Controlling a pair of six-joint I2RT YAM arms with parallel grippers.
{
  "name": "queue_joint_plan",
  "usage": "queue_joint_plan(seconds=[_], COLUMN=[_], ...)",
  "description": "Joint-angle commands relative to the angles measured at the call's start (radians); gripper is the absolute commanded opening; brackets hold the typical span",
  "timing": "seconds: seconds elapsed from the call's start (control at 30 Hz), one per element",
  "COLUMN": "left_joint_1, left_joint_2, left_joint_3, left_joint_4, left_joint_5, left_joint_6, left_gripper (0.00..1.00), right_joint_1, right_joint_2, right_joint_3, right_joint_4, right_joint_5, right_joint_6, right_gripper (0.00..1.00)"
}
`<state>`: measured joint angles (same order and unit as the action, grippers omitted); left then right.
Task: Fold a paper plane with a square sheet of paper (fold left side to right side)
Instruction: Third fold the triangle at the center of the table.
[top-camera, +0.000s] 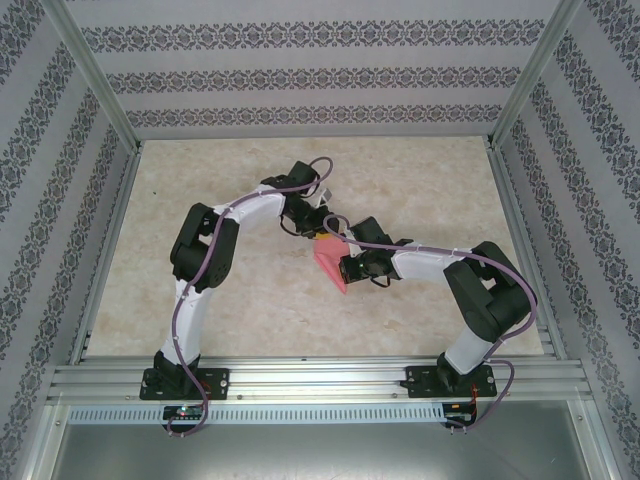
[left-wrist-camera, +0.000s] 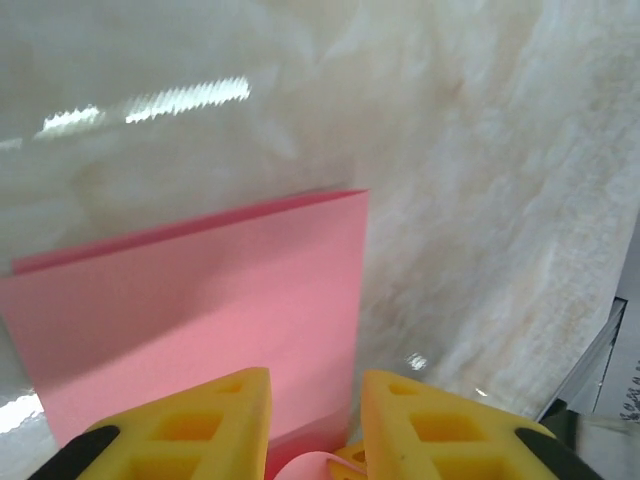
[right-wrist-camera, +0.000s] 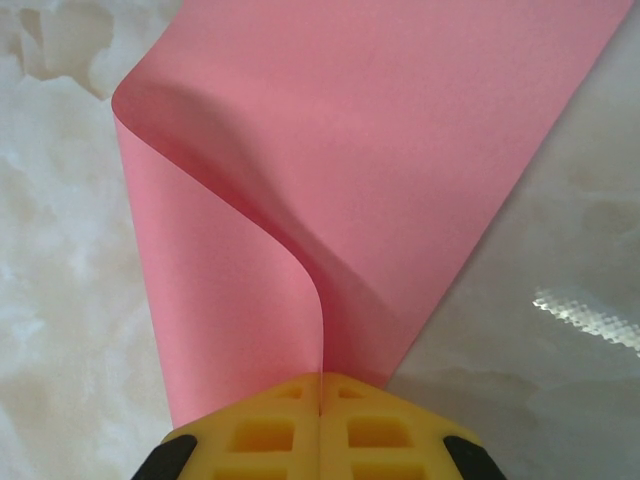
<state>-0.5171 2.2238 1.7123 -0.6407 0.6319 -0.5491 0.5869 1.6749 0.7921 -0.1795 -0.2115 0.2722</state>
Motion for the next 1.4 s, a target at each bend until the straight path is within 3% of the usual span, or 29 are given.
queue_joint_plan(seconds=[0.0, 0.13, 0.3, 0.57, 0.83, 1.37], left_joint_1=[0.027, 0.032, 0.031, -0.006, -0.051, -0.080], left_joint_2=[-0.008, -0.070, -0.194, -0.269, -0.239, -0.167], left_joint_3=[0.048, -0.007, -0.229, -0.416, -0.433, -0.444], left_joint_4=[-0.059, -0.038, 0.105, 0.302, 0.361, 0.322], left_joint_5=[0.011, 0.009, 0.052, 0.136, 0.112, 0.027], left_joint_6=[0.033, 0.028, -0.040, -0.149, -0.201, -0.185], left_gripper=[0.32, 0.27, 0.20, 0.20, 0.18, 0.16], right_joint_1=[0.004, 0.005, 0.005, 0.008, 0.009, 0.013], right_joint_2=[0.046, 0.043, 0.046, 0.052, 0.057, 0.059], right_joint_3=[-0.003, -0.003, 0.000, 0.006, 0.011, 0.015], right_joint_4=[-0.035, -0.035, -0.035, -0.040, -0.045, -0.051], right_joint_5=[0.006, 0.009, 0.009, 0.014, 0.015, 0.021], right_joint_6=[0.013, 0.013, 0.010, 0.001, -0.003, -0.007], right_gripper=[0.00, 0.00, 0.00, 0.00, 0.00, 0.00])
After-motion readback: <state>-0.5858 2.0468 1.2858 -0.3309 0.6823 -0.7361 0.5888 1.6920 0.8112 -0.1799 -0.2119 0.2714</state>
